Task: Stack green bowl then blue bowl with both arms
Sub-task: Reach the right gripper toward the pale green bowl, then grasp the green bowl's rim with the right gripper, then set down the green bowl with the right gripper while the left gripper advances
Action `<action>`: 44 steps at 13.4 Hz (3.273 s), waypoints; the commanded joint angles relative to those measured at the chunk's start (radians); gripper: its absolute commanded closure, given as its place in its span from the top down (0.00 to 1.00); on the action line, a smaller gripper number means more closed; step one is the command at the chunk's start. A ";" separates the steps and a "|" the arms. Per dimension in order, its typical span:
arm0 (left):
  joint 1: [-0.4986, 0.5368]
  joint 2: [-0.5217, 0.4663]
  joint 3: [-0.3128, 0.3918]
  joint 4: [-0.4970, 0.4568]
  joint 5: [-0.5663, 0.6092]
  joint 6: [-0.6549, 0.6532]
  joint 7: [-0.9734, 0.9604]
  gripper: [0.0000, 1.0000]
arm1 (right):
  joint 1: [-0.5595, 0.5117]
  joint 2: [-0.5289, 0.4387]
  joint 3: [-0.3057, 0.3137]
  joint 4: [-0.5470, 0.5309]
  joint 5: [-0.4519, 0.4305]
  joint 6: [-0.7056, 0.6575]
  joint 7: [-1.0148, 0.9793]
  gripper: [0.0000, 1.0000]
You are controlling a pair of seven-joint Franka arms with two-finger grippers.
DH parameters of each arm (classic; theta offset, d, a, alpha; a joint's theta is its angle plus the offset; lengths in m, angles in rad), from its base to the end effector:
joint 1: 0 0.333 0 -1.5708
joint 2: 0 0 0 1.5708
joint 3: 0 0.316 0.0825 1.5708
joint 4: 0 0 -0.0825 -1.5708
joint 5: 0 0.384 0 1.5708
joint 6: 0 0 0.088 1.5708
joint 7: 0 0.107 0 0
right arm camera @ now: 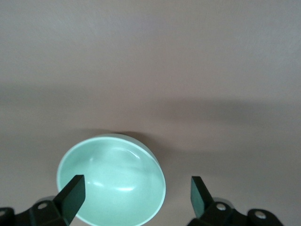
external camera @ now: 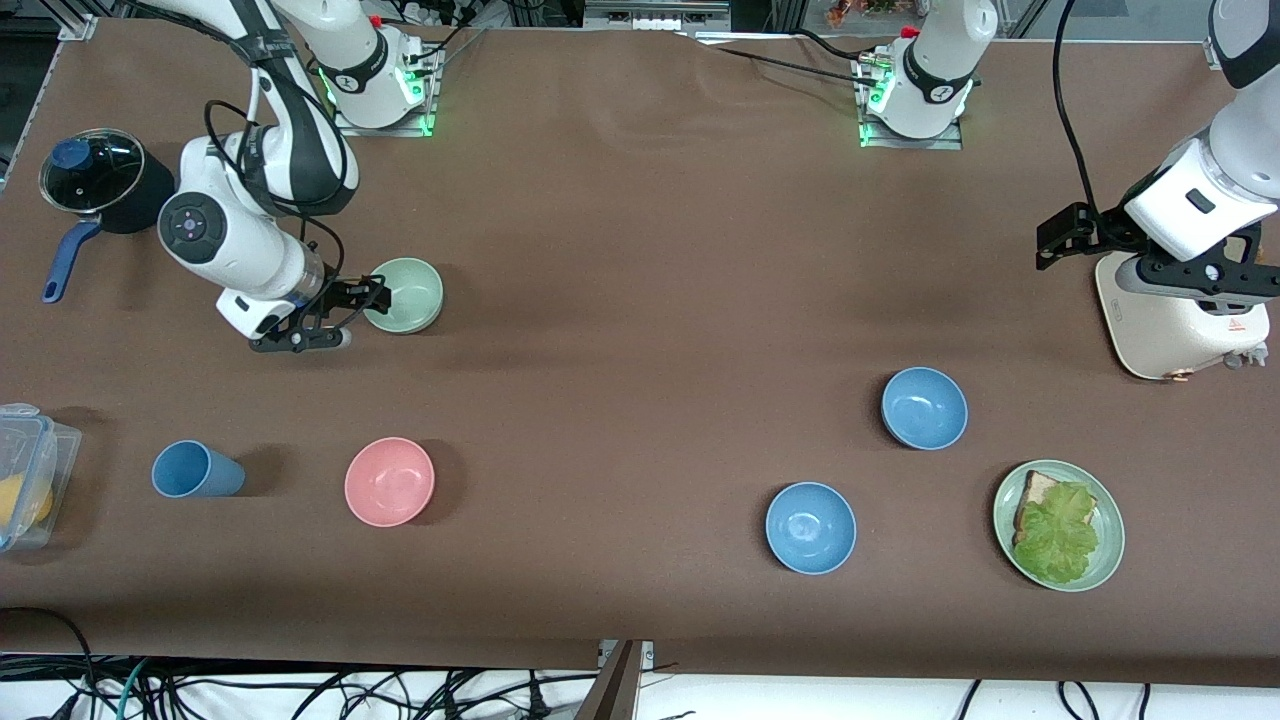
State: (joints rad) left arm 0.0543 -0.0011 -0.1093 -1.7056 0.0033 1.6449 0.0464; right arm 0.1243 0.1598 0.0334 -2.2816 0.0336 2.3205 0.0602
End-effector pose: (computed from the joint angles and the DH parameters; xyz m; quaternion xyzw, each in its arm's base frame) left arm 0.5544 -0.0302 0.5676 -0.9983 0.0508 0.0298 0.0018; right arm 0.5102 0.0819 0.2746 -0.9974 -0.0364 0.0616 0.0076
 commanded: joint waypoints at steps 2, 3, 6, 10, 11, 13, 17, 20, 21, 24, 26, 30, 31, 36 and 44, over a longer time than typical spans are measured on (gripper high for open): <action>0.006 0.012 -0.009 0.027 0.014 -0.019 0.004 1.00 | -0.003 -0.036 -0.004 -0.147 0.014 0.146 -0.002 0.99; 0.006 0.012 -0.009 0.027 0.014 -0.019 0.004 1.00 | -0.003 -0.028 -0.004 -0.162 0.014 0.172 -0.002 0.99; 0.006 0.012 -0.009 0.027 0.014 -0.019 0.004 1.00 | -0.008 -0.008 -0.006 -0.206 0.014 0.239 -0.003 0.85; 0.006 0.012 -0.009 0.027 0.014 -0.019 0.006 1.00 | -0.009 0.015 -0.006 -0.230 0.014 0.290 -0.003 0.48; 0.006 0.012 -0.009 0.027 0.014 -0.019 0.007 1.00 | -0.011 0.015 -0.006 -0.230 0.015 0.290 -0.002 0.36; 0.006 0.012 -0.009 0.027 0.014 -0.019 0.007 1.00 | -0.009 0.015 -0.006 -0.228 0.020 0.289 0.000 0.05; 0.006 0.012 -0.009 0.027 0.014 -0.019 0.007 1.00 | -0.008 -0.006 0.003 -0.204 0.034 0.272 0.018 0.00; 0.006 0.012 -0.009 0.027 0.014 -0.019 0.007 1.00 | 0.018 -0.008 0.029 -0.092 0.034 0.197 0.067 0.00; 0.006 0.012 -0.009 0.027 0.014 -0.019 0.009 1.00 | 0.041 0.009 0.057 -0.016 0.034 0.157 0.125 0.00; 0.006 0.012 -0.009 0.027 0.014 -0.020 0.010 1.00 | 0.153 0.157 0.085 0.256 0.034 0.047 0.312 0.00; 0.006 0.012 -0.009 0.027 0.014 -0.020 0.010 1.00 | 0.254 0.280 0.085 0.408 0.034 0.046 0.461 0.00; 0.006 0.012 -0.009 0.027 0.014 -0.020 0.012 1.00 | 0.437 0.530 0.083 0.713 0.031 0.051 0.752 0.00; 0.006 0.012 -0.007 0.027 0.014 -0.020 0.012 1.00 | 0.463 0.570 0.083 0.750 0.029 0.054 0.798 0.00; 0.006 0.019 -0.007 0.027 0.015 -0.020 0.009 1.00 | 0.497 0.645 0.083 0.797 0.032 0.112 0.879 0.00; 0.013 0.094 0.000 0.029 0.014 -0.033 0.012 1.00 | 0.447 0.565 0.077 0.798 0.028 0.022 0.845 0.99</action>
State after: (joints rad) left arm 0.0575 0.0566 -0.1040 -1.7052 0.0033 1.6328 0.0465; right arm 0.6075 0.7856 0.1070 -1.4818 0.0586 2.4213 0.9234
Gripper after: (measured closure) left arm 0.000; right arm 0.370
